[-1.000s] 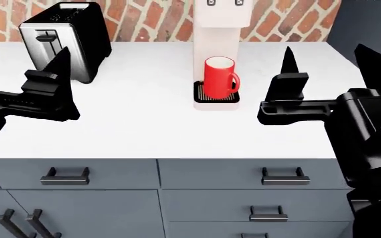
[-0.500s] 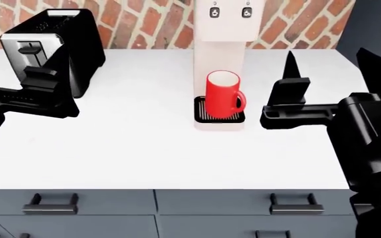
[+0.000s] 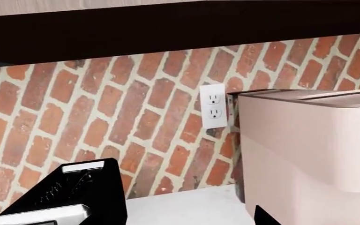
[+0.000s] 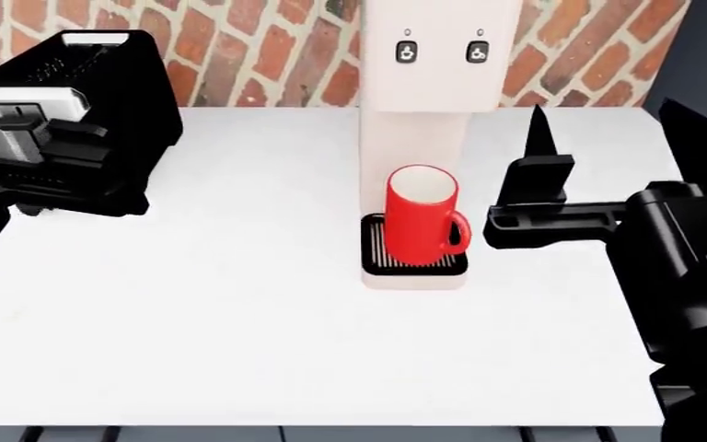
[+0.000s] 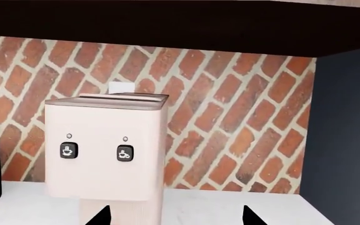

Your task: Pick the mug from under the coffee machine dispenser and place it on the counter.

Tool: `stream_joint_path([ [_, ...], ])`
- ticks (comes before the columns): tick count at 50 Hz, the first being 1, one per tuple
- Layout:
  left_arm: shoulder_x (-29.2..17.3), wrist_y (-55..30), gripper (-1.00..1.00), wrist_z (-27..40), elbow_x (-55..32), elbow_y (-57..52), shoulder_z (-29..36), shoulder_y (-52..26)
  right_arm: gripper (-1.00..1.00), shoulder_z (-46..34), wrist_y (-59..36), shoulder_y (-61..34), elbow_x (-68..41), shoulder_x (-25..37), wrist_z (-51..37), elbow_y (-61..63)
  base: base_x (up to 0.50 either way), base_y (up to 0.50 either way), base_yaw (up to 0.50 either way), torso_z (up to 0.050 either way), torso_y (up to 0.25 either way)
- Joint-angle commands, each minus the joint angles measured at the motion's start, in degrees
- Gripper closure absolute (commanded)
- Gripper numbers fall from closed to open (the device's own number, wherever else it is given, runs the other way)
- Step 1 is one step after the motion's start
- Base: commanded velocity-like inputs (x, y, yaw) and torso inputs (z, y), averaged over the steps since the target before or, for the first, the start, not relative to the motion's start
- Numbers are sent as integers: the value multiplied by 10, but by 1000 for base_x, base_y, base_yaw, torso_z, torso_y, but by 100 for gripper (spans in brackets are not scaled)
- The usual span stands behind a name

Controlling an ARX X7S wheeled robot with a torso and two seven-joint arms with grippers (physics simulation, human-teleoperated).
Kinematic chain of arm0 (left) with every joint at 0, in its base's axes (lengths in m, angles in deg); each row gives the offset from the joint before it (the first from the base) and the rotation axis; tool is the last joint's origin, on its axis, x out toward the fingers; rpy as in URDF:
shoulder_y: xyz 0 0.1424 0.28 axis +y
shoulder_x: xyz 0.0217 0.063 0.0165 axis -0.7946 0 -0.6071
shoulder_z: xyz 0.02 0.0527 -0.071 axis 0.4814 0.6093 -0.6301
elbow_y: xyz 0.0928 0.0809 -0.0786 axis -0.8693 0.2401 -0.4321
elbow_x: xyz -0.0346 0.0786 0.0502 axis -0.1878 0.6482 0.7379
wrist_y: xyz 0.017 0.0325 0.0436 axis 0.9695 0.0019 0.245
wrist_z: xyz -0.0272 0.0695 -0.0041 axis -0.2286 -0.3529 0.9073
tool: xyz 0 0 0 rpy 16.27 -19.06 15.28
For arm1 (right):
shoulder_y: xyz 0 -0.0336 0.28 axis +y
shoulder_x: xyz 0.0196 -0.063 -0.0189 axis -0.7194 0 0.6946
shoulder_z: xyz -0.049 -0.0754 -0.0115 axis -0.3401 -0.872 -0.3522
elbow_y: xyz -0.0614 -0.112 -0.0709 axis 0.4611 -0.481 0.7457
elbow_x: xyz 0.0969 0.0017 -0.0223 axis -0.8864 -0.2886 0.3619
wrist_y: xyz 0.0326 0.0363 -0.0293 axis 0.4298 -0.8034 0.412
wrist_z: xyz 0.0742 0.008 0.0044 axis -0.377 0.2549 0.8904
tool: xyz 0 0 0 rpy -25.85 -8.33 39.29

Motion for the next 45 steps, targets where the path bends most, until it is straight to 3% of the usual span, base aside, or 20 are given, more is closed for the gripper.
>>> stream_joint_path([
  [1,-2,4,-100,3,-4,1,6,-5,-100,-1,2,4,1,2,1,2,258,0,0,0,0],
  [23,-3,10,-100,-8,9,-5,0,16,-100,5,13,57,23,15,35,24,176,0,0,0,1],
  [38,1,14,-100,-18,19,-5,3,20,-100,129,93,262,5,150,215,45,0,0,0,0,0],
  [45,2,15,-100,-20,22,-3,7,17,-100,149,94,307,24,168,268,19,0,0,0,0,0],
])
